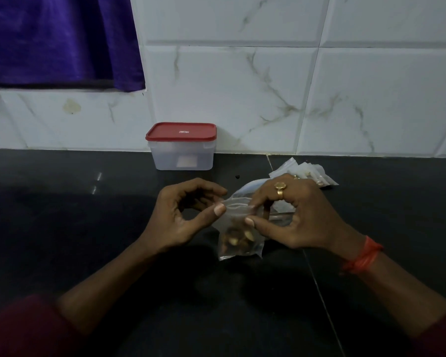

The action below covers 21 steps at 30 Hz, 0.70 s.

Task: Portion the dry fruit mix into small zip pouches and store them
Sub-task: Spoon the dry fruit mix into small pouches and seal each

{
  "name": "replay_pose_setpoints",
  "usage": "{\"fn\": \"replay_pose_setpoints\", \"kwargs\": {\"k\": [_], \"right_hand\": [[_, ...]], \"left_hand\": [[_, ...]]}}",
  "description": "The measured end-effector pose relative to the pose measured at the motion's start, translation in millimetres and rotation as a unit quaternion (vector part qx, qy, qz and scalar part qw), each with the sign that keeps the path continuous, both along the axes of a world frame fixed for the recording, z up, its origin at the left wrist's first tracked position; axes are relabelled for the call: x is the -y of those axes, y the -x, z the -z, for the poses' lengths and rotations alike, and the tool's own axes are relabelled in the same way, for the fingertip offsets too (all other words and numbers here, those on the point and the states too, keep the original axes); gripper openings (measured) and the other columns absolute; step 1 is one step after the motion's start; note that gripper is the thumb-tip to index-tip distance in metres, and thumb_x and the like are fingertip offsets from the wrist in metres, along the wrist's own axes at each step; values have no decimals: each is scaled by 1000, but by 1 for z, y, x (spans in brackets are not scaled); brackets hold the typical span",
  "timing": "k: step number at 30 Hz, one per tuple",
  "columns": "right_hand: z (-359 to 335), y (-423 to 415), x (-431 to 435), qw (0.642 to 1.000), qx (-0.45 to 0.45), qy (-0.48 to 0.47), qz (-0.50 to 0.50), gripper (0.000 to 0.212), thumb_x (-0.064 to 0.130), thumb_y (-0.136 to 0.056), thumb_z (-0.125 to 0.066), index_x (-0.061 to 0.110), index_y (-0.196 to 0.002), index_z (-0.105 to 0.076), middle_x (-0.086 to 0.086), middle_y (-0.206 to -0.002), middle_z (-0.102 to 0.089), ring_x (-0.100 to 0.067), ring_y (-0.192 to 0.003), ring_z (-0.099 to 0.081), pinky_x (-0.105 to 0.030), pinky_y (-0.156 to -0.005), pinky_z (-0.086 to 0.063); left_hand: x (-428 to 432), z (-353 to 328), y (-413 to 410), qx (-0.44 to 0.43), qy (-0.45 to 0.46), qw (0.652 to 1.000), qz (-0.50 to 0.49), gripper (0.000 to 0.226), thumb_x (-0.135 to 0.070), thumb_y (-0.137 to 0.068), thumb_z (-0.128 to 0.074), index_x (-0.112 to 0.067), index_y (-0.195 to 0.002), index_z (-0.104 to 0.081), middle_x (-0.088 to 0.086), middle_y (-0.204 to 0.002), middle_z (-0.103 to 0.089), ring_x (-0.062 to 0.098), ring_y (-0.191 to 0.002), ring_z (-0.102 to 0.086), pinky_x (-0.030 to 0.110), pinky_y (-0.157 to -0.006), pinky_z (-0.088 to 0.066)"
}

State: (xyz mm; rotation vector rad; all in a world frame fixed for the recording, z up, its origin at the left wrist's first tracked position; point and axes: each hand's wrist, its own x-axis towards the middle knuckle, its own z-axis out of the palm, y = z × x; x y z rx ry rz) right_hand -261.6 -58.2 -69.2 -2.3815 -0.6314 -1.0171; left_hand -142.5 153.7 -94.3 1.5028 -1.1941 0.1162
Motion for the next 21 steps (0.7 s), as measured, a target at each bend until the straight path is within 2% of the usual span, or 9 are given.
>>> {"fn": "replay_pose_setpoints", "kwargs": {"k": [3, 6, 9, 11, 14, 16, 21], "right_hand": [[-2, 0, 2, 1000, 11, 8, 5, 17, 29, -78, -81, 15, -86, -76, 10, -84, -73, -2, -79, -66, -27, -78, -51], [-1, -1, 2, 1000, -6, 9, 8, 23, 33, -77, -81, 15, -91, -76, 11, -87, -74, -2, -78, -67, -25, -76, -52], [-1, 0, -1, 994, -67, -81, -10, 32, 31, -79, -83, 12, -101, -72, 9, -94, -73, -9, -79, -70, -21, -68, -56], [-1, 0, -5, 985, -106, -134, 3, 36, 31, -78, -82, 15, -109, -70, 8, -88, -72, -12, -74, -70, -19, -65, -56], [1, -3, -6, 983, -122, -132, 27, 17, 23, -82, -81, 19, -98, -76, 6, -79, -73, -14, -68, -68, -23, -63, -57], [2, -3, -4, 981, -123, -145, 32, 10, 18, -82, -81, 17, -90, -76, 8, -79, -73, -13, -68, -67, -21, -62, -55], [8, -5, -13, 978, -124, -165, 34, 16, 27, -83, -81, 20, -97, -78, 11, -88, -75, -12, -79, -69, -21, -69, -54]], "left_hand": [[1, -1, 0, 17, -8, 1000, 10, 25, -26, -86, -72, -6, -101, -74, 3, -93, -75, 25, -83, -73, 43, -70, -60], [2, -1, 0, 4, -12, 1000, 12, 13, -16, -86, -75, -5, -91, -75, 3, -87, -76, 24, -78, -74, 48, -68, -60], [3, 1, 1, 2, -11, 1000, 15, 13, -16, -87, -75, -4, -92, -75, 3, -88, -77, 24, -78, -75, 49, -68, -60], [4, 1, 1, -1, -10, 1000, 14, 15, -18, -87, -75, -5, -93, -76, 3, -90, -77, 24, -82, -75, 49, -70, -60], [6, 1, 1, -34, 8, 999, -7, 13, -16, -84, -77, -6, -91, -76, 3, -89, -77, 23, -82, -75, 47, -72, -61], [7, 1, 1, -52, 27, 998, -8, 14, -19, -82, -78, -8, -91, -76, 4, -89, -77, 23, -84, -74, 44, -74, -62], [9, 0, 2, -66, 42, 997, 10, 17, -24, -81, -76, -10, -92, -75, 6, -89, -77, 23, -83, -74, 36, -75, -61]]}}
